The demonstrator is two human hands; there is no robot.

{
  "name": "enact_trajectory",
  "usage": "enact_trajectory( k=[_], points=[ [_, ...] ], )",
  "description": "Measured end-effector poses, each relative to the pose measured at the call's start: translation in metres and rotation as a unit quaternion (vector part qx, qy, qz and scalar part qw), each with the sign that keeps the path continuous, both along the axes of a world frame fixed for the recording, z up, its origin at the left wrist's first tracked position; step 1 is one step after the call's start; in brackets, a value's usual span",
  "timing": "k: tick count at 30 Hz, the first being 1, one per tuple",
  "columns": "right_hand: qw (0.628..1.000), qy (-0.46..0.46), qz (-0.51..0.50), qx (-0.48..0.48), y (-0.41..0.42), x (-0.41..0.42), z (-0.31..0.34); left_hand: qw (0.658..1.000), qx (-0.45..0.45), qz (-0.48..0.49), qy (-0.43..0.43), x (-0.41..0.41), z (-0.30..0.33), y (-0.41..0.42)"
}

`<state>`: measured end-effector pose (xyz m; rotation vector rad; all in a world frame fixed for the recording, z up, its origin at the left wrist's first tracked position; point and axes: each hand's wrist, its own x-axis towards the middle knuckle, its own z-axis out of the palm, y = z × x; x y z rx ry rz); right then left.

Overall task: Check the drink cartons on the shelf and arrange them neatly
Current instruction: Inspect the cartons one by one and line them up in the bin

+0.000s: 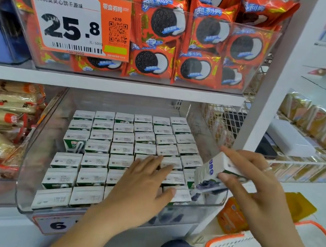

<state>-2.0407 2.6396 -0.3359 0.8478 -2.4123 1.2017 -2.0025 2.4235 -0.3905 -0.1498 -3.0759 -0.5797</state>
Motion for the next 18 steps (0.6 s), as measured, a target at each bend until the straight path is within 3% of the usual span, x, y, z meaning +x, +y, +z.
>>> enact_trajectory(
  k=[10,18],
  points=[
    [0.964,0.047,0.011,0.261,-0.012,0.005,-0.005,1.000,0.006,-0.001,0.007,-0.001,-0.007,-0.002],
    [0.944,0.042,-0.008,0.326,-0.017,0.002,-0.016,0.999,0.029,0.001,0.032,0.000,-0.007,-0.003]
  ],
)
